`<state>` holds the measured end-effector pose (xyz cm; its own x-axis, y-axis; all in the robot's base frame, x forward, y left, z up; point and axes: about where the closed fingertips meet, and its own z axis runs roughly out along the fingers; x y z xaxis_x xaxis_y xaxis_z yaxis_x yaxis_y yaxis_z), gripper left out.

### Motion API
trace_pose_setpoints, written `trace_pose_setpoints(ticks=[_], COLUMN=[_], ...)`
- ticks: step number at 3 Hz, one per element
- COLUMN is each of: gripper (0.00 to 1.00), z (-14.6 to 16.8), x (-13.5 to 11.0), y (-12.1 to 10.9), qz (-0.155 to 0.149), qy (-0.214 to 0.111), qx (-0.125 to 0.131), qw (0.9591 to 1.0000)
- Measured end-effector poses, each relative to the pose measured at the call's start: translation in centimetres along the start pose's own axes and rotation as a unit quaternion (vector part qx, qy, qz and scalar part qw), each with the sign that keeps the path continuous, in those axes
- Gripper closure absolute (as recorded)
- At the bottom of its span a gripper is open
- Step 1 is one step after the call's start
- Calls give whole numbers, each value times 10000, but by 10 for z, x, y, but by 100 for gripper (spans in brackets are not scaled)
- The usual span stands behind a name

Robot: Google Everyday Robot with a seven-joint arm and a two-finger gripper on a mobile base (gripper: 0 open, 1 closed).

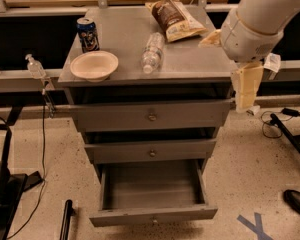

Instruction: Place water bottle into bottom drawer

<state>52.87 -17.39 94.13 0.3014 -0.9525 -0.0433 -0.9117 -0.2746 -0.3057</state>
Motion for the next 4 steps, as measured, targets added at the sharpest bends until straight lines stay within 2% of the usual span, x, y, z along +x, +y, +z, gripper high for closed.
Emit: trace_pose_setpoints(ticks=[1, 2, 3, 4], gripper=[0, 0, 0, 0], z=[7, 7, 8, 12], x=[-5, -5, -7, -9], y=[-8, -12, -17, -35], qz=[-662, -812, -1297, -2324], qy=[-7, 26, 46, 135], qx=[-57, -33, -46, -295], qw=[9978, 9967, 9915, 9721])
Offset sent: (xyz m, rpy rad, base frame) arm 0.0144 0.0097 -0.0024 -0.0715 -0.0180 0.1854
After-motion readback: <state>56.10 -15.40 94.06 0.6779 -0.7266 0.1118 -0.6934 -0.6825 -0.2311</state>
